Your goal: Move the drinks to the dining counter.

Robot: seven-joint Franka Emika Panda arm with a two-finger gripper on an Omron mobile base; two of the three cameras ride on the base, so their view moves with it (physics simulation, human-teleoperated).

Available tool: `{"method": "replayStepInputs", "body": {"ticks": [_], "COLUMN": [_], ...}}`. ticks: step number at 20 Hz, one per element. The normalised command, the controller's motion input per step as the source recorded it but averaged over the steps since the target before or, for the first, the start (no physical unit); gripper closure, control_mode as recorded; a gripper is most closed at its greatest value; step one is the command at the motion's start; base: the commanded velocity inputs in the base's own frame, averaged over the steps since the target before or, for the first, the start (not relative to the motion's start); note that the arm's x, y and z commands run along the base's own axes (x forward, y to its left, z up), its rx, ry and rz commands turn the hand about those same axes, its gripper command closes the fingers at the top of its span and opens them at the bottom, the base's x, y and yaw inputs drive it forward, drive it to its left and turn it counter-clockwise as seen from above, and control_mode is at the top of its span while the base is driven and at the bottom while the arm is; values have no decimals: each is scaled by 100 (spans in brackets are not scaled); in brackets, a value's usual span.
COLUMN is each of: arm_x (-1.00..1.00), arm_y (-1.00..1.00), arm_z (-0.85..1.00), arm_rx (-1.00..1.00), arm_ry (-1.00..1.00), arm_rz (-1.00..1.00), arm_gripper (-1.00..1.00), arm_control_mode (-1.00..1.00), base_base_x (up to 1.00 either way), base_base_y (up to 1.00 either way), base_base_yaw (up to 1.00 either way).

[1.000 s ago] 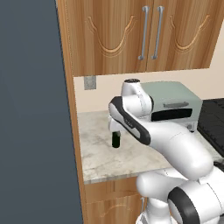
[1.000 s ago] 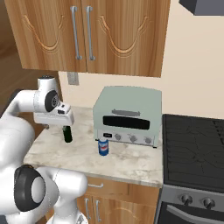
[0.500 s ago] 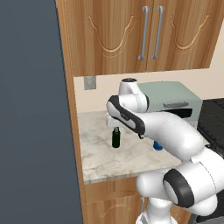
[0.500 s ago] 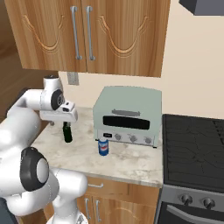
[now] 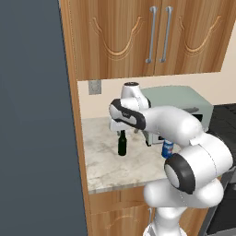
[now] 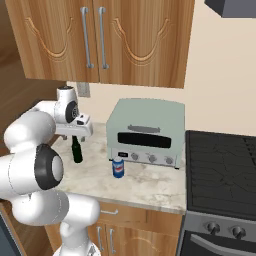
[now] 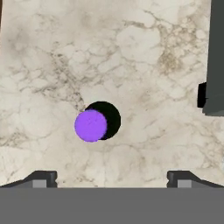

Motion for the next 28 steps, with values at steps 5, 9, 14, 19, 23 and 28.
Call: {"method": "replayStepInputs", "body": {"ticks": [5,9,14,19,23,28], "arm_x": [30,17,5,0,0,0], "arm_y": [7,0,0,0,3,5], "arm_z": [-23,0,-5,0,0,0], "arm_rx": [0,0,0,0,0,0], "arm_ry": [-2,-12,-8,0,0,0], "arm_rz": [0,0,0,0,0,0], "arm_gripper": [-100,-100,-100,-100,-100,-100], "arm_control_mode": [-100,-100,-100,-100,-100,-100], "base_base_x": [0,0,0,0,0,0], "base_base_y": [0,0,0,0,0,0], "base_base_yaw": [0,0,0,0,0,0]}}
